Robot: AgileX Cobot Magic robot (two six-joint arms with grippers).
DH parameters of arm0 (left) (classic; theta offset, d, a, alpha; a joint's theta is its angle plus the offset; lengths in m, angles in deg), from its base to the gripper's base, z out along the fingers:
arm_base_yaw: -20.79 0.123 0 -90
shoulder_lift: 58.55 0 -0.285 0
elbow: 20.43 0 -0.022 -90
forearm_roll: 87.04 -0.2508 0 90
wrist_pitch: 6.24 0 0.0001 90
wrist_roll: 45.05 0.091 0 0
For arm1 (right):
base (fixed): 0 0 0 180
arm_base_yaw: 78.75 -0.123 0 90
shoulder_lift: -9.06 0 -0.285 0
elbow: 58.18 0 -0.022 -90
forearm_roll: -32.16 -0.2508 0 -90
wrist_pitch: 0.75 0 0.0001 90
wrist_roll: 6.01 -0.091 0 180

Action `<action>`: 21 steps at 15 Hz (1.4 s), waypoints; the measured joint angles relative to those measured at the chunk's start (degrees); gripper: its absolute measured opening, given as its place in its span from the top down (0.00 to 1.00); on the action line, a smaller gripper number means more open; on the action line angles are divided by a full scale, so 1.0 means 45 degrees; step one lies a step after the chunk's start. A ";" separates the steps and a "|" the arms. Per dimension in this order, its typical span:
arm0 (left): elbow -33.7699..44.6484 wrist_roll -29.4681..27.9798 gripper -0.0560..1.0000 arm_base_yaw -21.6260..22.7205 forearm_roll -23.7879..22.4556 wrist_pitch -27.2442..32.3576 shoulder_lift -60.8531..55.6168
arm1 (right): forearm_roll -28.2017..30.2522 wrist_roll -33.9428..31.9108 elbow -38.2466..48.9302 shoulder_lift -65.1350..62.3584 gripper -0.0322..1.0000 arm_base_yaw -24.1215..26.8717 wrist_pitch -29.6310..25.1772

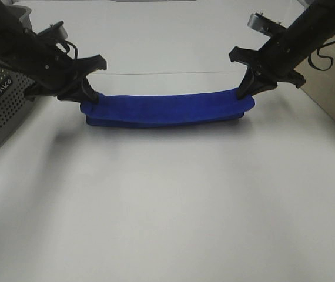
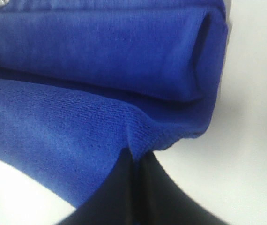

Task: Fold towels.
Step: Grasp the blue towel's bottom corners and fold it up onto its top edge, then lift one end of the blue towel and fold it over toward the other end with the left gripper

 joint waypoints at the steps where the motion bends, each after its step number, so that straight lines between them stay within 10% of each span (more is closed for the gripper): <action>1: -0.0560 0.0000 0.93 0.0076 0.0000 -0.0076 0.0318 | 0.0000 -0.0115 -0.0726 0.0407 0.97 0.0000 -0.0064; 11: -0.3336 0.0064 0.88 0.0076 -0.0089 -0.1413 0.3641 | 0.0013 -0.0369 -0.3540 0.3705 0.96 0.0000 0.1133; 17: -0.3641 0.0051 0.28 0.0076 -0.0420 -0.0929 0.3641 | -0.0306 -0.0675 -0.3565 0.3438 0.27 0.0000 0.0255; 21: -0.3782 -0.0115 0.24 0.0076 -0.1681 -0.0229 0.3285 | -0.0140 -0.0764 -0.3565 0.2343 0.21 0.0000 -0.0688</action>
